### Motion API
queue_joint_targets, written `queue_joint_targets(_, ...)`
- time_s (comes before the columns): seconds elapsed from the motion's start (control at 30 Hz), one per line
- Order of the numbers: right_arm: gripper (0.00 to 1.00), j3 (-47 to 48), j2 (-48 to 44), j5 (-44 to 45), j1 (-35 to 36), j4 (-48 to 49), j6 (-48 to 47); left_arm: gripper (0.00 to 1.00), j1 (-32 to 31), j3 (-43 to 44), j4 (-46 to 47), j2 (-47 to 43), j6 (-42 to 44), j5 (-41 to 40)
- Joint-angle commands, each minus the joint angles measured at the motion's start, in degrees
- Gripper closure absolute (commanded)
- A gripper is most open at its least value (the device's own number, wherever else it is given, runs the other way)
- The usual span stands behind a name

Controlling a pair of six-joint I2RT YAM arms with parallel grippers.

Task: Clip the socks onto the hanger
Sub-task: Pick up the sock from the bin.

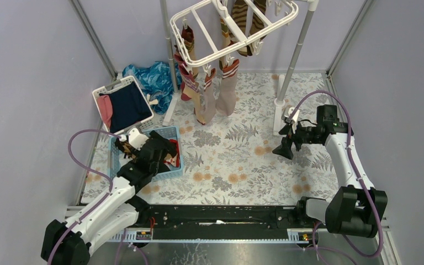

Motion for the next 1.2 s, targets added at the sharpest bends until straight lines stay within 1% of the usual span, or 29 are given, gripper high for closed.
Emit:
queue_joint_targets(0.0, 0.00, 0.73, -0.04, -2.68, -0.18, -3.21, -2.83, 0.24, 0.27, 2.18, -4.27, 1.35, -2.50, -2.97)
queue_joint_targets(0.2, 0.00, 0.80, -0.08, -2.60, -0.18, -3.79, -3.85, 0.26, 0.27, 2.44, -3.82, 1.91, -1.07, -3.51)
queue_joint_targets(0.27, 0.00, 0.78, -0.25, -2.60, -0.18, -3.84, -3.91, 0.28, 0.27, 2.92, -4.17, 2.79, -0.58, -3.37)
queue_joint_targets(0.4, 0.00, 0.69, -0.54, -2.67, -0.18, -3.93, -4.05, 0.35, 0.28, 5.93, -8.14, 6.15, -1.80, -3.89)
queue_joint_targets(0.6, 0.00, 0.69, -0.59, -3.24, -0.18, -4.46, -4.57, 0.37, 0.27, 11.12, -14.78, 13.87, -4.18, -5.66)
queue_joint_targets(0.63, 0.00, 0.72, -0.57, -3.41, -0.18, -4.57, -4.71, 0.39, 0.27, 11.52, -14.89, 14.67, -4.07, -5.66)
queue_joint_targets(0.7, 0.00, 0.78, -0.48, -3.68, -0.18, -4.77, -5.01, 0.48, 0.27, 12.25, -14.51, 16.10, -2.79, -5.85)
queue_joint_targets(0.77, 0.00, 0.71, -0.35, -3.86, -0.18, -5.01, -5.35, 0.55, 0.27, 12.93, -14.52, 17.22, -1.82, -7.22)
queue_joint_targets(0.8, 0.00, 0.70, -0.26, -4.00, -0.18, -5.10, -5.52, 0.56, 0.27, 13.28, -14.81, 17.63, -1.77, -8.01)
queue_joint_targets(0.87, 0.00, 0.70, -0.13, -4.24, -0.18, -5.31, -5.78, 0.56, 0.27, 13.52, -15.25, 18.15, -2.45, -9.18)
queue_joint_targets(1.17, 0.00, 0.65, -0.21, -4.57, -0.18, -5.42, -6.06, 0.56, 0.33, 12.22, -15.71, 18.74, -3.97, -9.49)
